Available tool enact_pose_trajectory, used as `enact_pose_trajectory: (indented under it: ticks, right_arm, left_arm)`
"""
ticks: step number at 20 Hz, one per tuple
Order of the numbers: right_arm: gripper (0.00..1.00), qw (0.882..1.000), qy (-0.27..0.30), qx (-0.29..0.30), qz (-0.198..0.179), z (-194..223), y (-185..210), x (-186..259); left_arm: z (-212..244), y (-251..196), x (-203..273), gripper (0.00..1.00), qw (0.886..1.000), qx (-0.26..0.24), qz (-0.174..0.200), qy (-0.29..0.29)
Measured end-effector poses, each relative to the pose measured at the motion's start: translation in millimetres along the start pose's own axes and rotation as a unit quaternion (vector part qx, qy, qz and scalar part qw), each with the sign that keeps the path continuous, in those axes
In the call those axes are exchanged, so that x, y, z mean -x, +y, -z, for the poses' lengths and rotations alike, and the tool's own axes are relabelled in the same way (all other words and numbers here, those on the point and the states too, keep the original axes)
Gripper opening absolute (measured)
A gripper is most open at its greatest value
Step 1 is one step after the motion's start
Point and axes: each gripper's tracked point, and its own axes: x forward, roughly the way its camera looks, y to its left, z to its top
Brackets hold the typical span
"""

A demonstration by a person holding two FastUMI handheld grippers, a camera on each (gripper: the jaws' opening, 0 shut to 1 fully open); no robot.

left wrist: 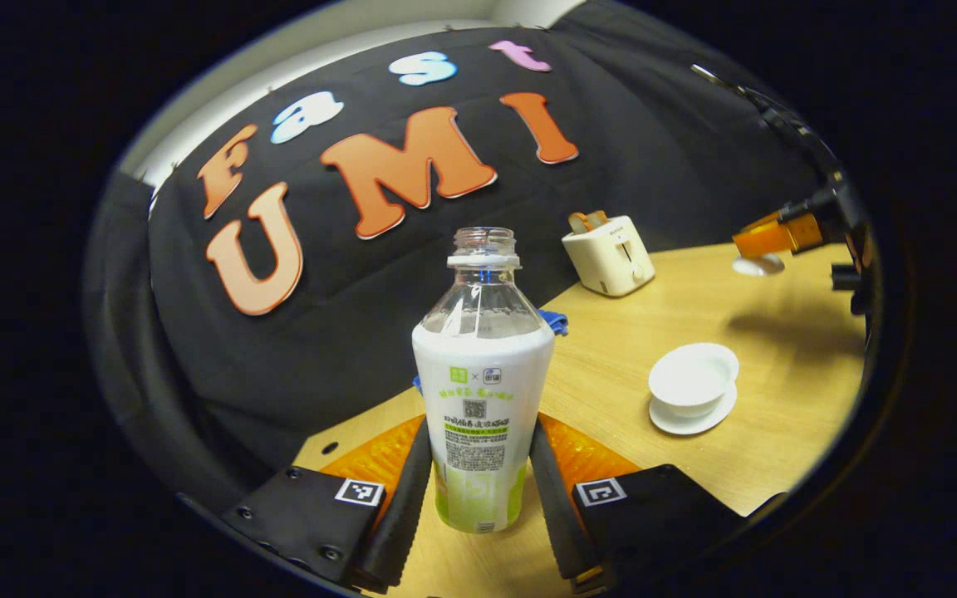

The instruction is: Open the teacup lid with one hand, grasp the water bottle and pour water into the teacup with the other hand; after pouring, place the water bottle on the coaster and then close the teacup lid.

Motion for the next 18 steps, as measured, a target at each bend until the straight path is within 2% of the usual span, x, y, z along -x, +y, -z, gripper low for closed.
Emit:
enact_pose_trajectory:
  ticks: [4,8,12,13,17,18]
  right_arm:
    - [0.18,1.000,0.000,-0.006,0.004,-1.0,-6.5,1.9]
    - [0.18,1.000,-0.002,-0.010,0.008,-2.8,-10.9,4.0]
    - [0.18,1.000,0.000,-0.013,0.012,-2.4,-16.2,4.6]
    - [0.18,1.000,0.001,-0.013,0.012,-2.4,-16.7,4.6]
    - [0.18,1.000,0.001,-0.012,0.011,-2.6,-16.2,6.3]
    - [0.14,1.000,0.000,-0.012,0.011,-2.9,-16.7,6.3]
  left_arm:
    - [-4.3,-30.4,-9.8,0.67,0.995,-0.096,0.025,-0.001]
    - [4.2,-51.8,-18.3,0.69,0.982,-0.184,0.049,0.016]
    - [5.4,-59.3,-33.1,0.67,0.961,-0.269,0.066,0.023]
    - [4.3,-60.9,-35.3,0.69,0.954,-0.291,0.067,0.021]
    - [0.2,-55.1,-45.8,0.67,0.930,-0.362,0.061,0.025]
    - [0.1,-53.5,-46.4,0.69,0.924,-0.376,0.060,0.028]
